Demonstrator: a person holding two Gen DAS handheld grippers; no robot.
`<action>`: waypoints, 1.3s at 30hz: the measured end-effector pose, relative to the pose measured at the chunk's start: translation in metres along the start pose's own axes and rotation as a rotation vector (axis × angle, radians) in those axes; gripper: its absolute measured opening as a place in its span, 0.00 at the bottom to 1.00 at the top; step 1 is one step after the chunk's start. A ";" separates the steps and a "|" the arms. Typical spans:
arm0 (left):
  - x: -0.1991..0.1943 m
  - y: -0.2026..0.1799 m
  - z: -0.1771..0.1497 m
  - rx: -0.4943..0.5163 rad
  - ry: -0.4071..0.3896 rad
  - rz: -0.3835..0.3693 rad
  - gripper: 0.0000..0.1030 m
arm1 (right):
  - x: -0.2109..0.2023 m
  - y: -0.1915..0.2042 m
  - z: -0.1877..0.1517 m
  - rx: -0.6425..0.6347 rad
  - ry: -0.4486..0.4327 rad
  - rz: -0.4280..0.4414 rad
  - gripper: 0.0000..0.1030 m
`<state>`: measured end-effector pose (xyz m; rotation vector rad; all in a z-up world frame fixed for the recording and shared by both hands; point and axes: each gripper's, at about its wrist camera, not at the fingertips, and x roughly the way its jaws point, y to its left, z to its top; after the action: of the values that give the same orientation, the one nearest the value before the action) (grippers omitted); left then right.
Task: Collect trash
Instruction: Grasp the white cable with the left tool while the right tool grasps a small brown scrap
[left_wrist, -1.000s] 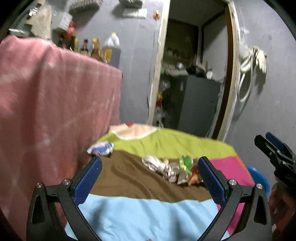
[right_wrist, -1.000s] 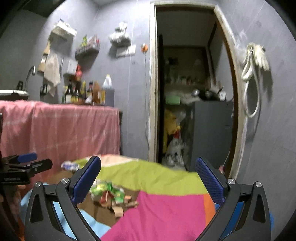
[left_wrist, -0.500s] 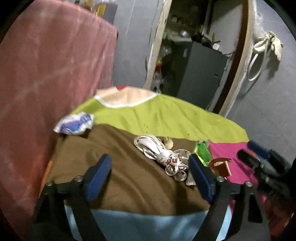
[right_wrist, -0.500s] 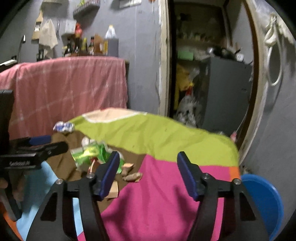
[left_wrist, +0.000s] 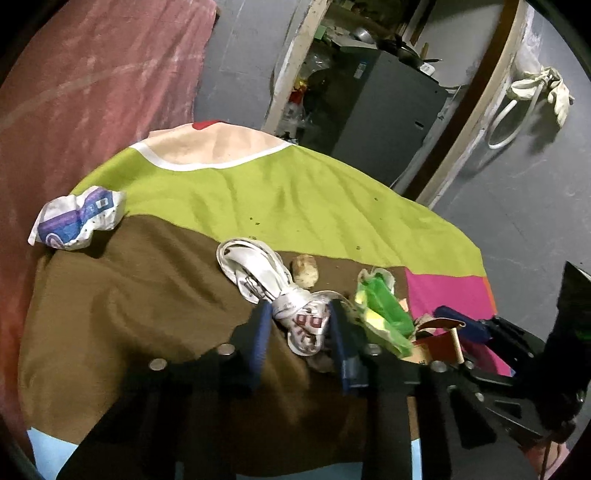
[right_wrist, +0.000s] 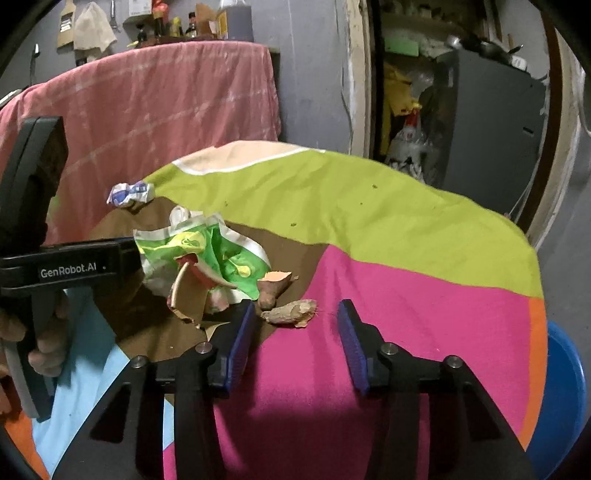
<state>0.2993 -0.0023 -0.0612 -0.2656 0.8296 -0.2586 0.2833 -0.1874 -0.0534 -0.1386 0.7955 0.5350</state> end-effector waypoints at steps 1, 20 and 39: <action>-0.001 -0.001 0.000 -0.001 -0.002 -0.001 0.22 | 0.002 -0.001 0.001 0.002 0.008 0.006 0.40; -0.043 -0.008 -0.021 -0.028 -0.083 0.042 0.09 | -0.015 -0.005 -0.004 0.014 -0.040 -0.013 0.10; -0.038 0.007 -0.017 -0.066 -0.079 0.038 0.09 | 0.033 -0.005 0.023 -0.019 0.102 0.032 0.31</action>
<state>0.2631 0.0146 -0.0485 -0.3200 0.7656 -0.1845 0.3193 -0.1712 -0.0609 -0.1719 0.8930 0.5689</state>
